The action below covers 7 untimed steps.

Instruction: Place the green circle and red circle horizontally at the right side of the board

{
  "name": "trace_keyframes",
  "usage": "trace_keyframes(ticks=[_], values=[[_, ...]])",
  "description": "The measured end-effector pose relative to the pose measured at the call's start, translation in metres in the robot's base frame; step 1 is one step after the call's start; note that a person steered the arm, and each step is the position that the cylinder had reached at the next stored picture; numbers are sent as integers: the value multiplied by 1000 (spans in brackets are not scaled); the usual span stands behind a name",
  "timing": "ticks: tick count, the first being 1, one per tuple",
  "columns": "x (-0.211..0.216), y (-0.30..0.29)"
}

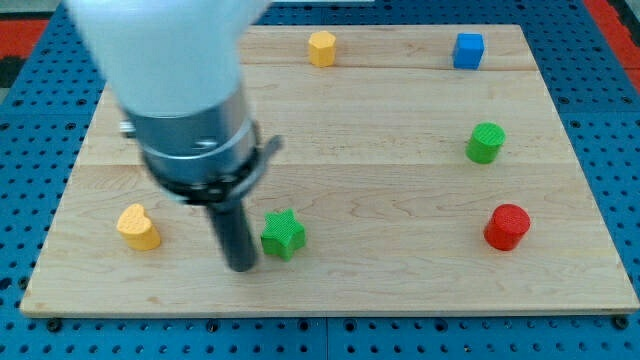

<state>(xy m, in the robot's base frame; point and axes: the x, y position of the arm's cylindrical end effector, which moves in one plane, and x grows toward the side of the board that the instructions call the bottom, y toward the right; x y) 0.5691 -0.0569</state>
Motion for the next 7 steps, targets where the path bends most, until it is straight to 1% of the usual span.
trace_keyframes(ticks=[1, 3, 4, 5, 6, 7], values=[[0, 82], [0, 203], [10, 229], [19, 269], [-24, 296], [-66, 298]])
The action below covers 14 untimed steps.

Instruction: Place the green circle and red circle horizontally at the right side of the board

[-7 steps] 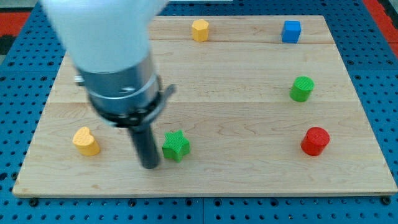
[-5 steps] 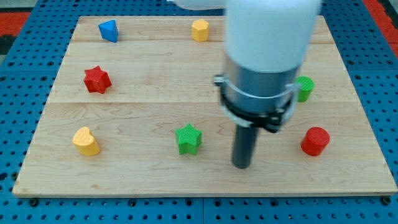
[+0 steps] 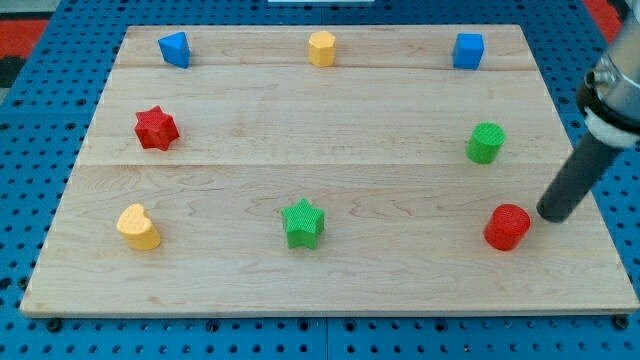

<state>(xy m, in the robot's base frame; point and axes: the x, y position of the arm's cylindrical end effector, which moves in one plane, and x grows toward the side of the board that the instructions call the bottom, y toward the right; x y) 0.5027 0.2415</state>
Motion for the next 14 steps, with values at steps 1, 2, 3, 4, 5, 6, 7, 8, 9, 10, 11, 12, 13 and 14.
trace_keyframes(ticks=[1, 2, 3, 4, 5, 6, 7, 8, 9, 10, 11, 12, 13, 14], values=[[-26, 0], [-55, 0], [-69, -41], [-73, -94], [-73, -171], [-34, -127], [31, -83], [87, -77], [51, -65], [-14, -76], [19, -84], [52, -80], [23, -31], [-28, -45]])
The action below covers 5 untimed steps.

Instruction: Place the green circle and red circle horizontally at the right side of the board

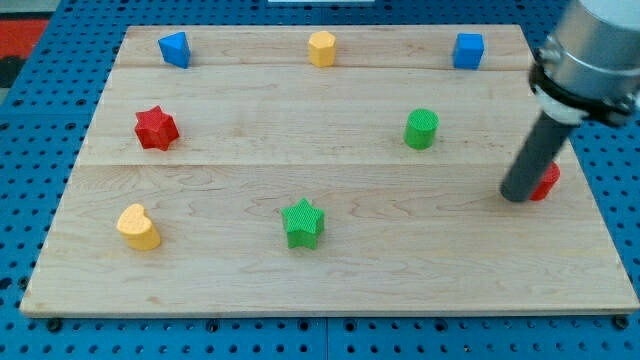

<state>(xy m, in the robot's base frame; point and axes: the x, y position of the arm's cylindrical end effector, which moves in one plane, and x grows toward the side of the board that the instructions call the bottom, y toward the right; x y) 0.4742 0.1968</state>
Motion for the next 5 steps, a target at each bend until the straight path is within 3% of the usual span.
trace_keyframes(ticks=[2, 3, 5], values=[[30, 28], [-8, 82], [-56, 3]])
